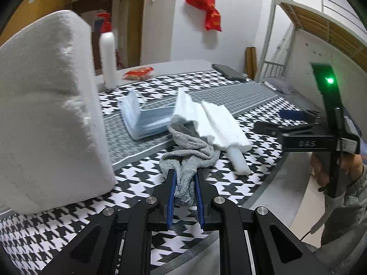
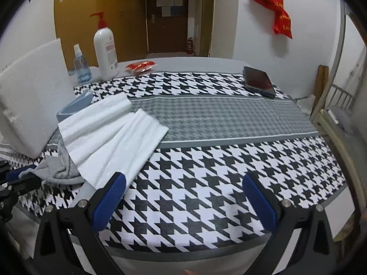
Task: Organize soft objects
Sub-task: 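Close the left tool on the grey sock while the right tool moves toward the white towels, then grasp the white towel with the right tool and lift it while the left tool opens over the sock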
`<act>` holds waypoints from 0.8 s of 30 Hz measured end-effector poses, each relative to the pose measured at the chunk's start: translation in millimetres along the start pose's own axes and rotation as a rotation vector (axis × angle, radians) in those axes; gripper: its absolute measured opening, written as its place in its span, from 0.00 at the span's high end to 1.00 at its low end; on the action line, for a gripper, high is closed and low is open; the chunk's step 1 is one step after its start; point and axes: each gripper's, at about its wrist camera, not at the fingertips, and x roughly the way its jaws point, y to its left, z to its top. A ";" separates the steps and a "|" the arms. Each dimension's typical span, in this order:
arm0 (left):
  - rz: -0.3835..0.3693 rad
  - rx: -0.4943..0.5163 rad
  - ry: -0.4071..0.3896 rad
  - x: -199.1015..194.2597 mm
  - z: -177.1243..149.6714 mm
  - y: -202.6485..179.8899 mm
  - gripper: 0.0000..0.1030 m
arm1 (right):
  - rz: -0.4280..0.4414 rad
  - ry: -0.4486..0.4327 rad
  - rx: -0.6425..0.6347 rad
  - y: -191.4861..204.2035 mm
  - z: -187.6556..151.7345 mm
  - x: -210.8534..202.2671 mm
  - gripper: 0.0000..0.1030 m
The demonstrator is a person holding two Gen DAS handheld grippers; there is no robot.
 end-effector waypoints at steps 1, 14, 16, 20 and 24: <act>0.004 -0.003 -0.001 -0.6 -0.7 0.8 0.83 | 0.006 -0.008 0.002 -0.7 -0.2 -2.1 0.01; 0.039 0.015 0.007 3.3 -2.1 -1.6 0.37 | 0.205 -0.052 -0.057 46.3 17.7 -2.7 0.01; 0.040 0.028 -0.011 0.7 -0.3 -2.8 0.30 | 0.219 -0.052 -0.059 48.3 20.3 -2.4 0.01; 0.040 0.041 0.001 8.2 6.3 -6.4 0.30 | 0.237 -0.058 -0.057 48.8 24.4 -4.9 0.01; 0.034 0.050 0.019 18.5 10.1 -8.9 0.30 | 0.289 -0.051 -0.070 52.9 32.4 0.1 0.16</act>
